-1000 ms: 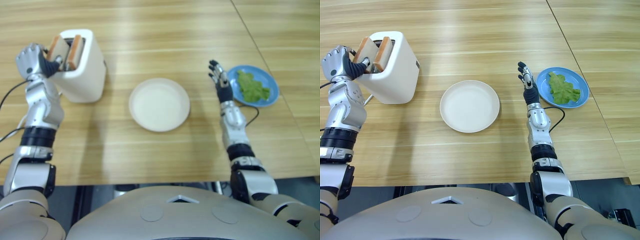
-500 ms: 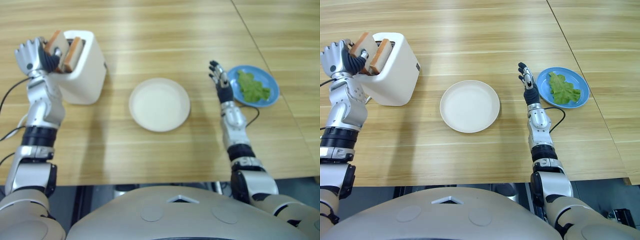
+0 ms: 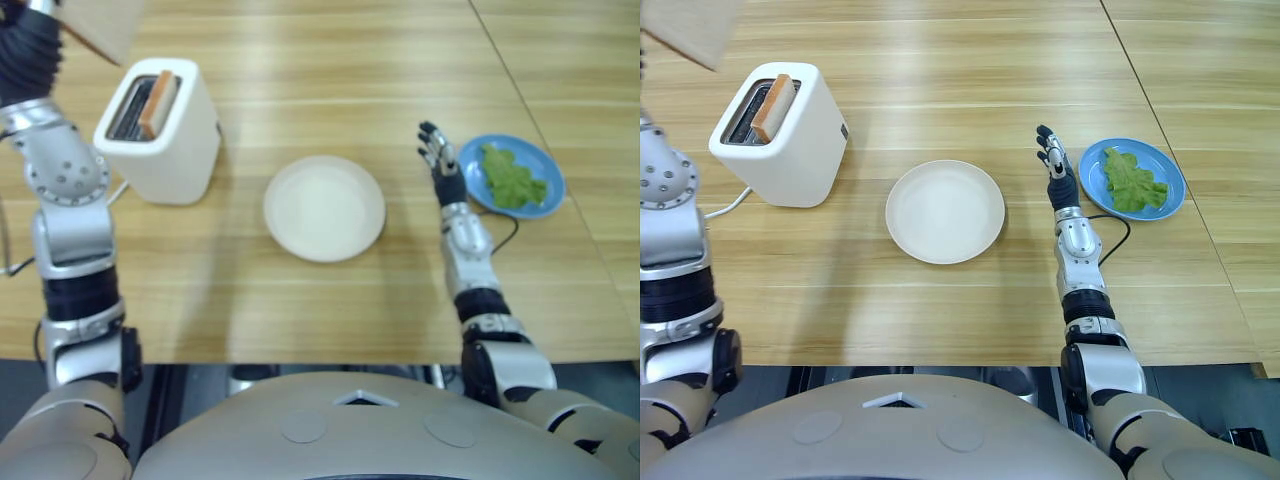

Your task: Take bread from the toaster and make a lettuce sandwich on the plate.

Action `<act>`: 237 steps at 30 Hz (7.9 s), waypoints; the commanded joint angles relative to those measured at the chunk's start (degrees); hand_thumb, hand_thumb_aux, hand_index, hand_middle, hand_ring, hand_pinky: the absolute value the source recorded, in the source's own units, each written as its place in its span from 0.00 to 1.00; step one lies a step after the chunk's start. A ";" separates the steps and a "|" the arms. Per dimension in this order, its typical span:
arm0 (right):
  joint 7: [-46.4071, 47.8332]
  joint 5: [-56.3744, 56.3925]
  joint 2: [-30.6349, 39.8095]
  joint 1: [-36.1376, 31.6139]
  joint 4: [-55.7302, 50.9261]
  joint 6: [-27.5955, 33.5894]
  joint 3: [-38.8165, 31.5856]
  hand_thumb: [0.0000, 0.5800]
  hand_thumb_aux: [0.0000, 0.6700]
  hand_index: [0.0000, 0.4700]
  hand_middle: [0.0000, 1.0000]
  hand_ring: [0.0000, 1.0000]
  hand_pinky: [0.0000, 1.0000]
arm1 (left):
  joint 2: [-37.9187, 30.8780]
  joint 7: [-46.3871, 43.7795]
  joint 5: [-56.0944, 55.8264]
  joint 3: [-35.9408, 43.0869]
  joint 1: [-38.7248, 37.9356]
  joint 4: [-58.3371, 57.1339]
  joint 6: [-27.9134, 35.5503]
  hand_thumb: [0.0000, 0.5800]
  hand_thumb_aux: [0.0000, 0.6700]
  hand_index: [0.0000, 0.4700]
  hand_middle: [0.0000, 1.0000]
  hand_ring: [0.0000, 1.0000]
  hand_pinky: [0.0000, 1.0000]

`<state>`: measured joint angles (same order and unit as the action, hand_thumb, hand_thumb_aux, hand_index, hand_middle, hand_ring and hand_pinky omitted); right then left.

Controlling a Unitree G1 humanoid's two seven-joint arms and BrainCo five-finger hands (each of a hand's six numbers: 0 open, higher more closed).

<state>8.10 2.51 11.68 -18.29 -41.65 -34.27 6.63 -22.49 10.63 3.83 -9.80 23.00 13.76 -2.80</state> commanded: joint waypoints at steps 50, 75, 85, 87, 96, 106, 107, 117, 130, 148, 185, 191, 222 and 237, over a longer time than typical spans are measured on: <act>-29.05 -51.26 39.44 -10.19 -12.00 13.86 -15.95 0.00 0.00 0.00 0.00 0.00 0.00 | 10.28 -22.34 10.30 24.25 -6.65 -16.64 -3.30 0.00 0.00 0.00 0.00 0.00 0.00; -27.35 -53.29 35.48 -21.58 -36.70 20.55 -32.66 1.00 1.00 0.98 0.00 0.00 0.00 | 12.12 -22.73 10.94 25.66 -9.64 -12.63 -1.32 0.00 0.00 0.00 0.00 0.00 0.00; -27.04 -52.50 34.76 -20.61 -36.71 20.09 -33.24 1.00 1.00 0.98 0.00 0.00 0.00 | 12.15 -23.14 10.87 25.82 -9.49 -13.11 -0.92 0.00 0.00 0.00 0.00 0.00 0.00; -26.89 -52.08 34.61 -20.61 -36.58 19.75 -33.43 1.00 1.00 0.98 0.00 0.00 0.00 | 12.21 -23.21 10.90 25.87 -9.41 -13.30 -0.89 0.00 0.00 0.00 0.00 0.00 0.00; -28.95 -48.22 35.55 -20.50 -34.94 16.15 -31.78 1.00 1.00 0.98 0.87 0.87 0.87 | 12.58 -22.73 10.80 25.37 -9.18 -14.43 -1.34 0.00 0.00 0.00 0.00 0.00 0.00; -34.65 -40.86 41.30 -15.68 -19.20 3.32 -25.64 1.00 1.00 0.98 1.00 1.00 1.00 | 13.21 -20.56 7.54 20.87 -7.60 -17.13 -2.65 0.00 0.00 0.00 0.00 0.00 0.00; -33.88 -38.94 41.97 -14.07 -15.63 2.15 -23.94 1.00 1.00 0.98 1.00 1.00 1.00 | 13.29 -20.29 7.15 20.29 -7.39 -17.48 -2.80 0.00 0.00 0.00 0.00 0.00 0.00; -17.63 -23.79 40.27 4.12 30.89 8.37 -9.10 1.00 1.00 0.98 1.00 1.00 1.00 | 14.44 -17.63 1.23 13.04 -4.55 -22.15 -4.88 0.00 0.00 0.00 0.00 0.00 0.00; -7.65 -30.21 16.03 0.33 30.33 9.87 -24.56 1.00 1.00 0.98 1.00 1.00 1.00 | 15.56 -16.48 -2.01 9.86 -2.31 -25.64 -7.24 0.00 0.00 0.00 0.00 0.00 0.00; -15.69 -37.24 15.63 -4.84 8.16 3.28 -28.06 1.00 1.00 0.98 1.00 1.00 1.00 | 16.05 -16.23 -0.04 11.65 -4.11 -25.20 -6.73 0.00 0.00 0.00 0.00 0.00 0.00; -7.73 -38.92 23.28 2.77 23.15 9.26 -23.75 0.00 0.00 0.00 0.00 0.00 0.00 | 15.14 -15.89 1.63 11.89 -3.29 -27.44 -7.38 0.00 0.00 0.00 0.00 0.00 0.00; -9.13 -35.98 28.45 4.72 33.48 13.40 -12.84 0.00 0.00 0.00 0.00 0.00 0.00 | 12.91 -11.66 6.76 11.13 -4.04 -22.01 -7.61 0.00 0.00 0.00 0.00 0.00 0.00; -8.89 -28.74 24.71 7.18 31.83 13.37 -5.06 0.00 0.00 0.00 0.00 0.00 0.00 | -8.04 -0.03 43.25 15.79 2.73 -43.31 20.45 0.00 0.00 0.00 0.00 0.00 0.00; -9.49 -29.58 24.32 6.63 30.99 13.10 -5.62 0.00 0.00 0.00 0.00 0.00 0.00 | -8.75 13.21 39.33 11.10 -0.02 -27.20 15.18 1.00 1.00 0.98 1.00 1.00 1.00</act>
<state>-1.51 -26.71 36.35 -11.48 -9.97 -21.19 1.75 -31.02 21.60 43.08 2.38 23.38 -16.40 13.40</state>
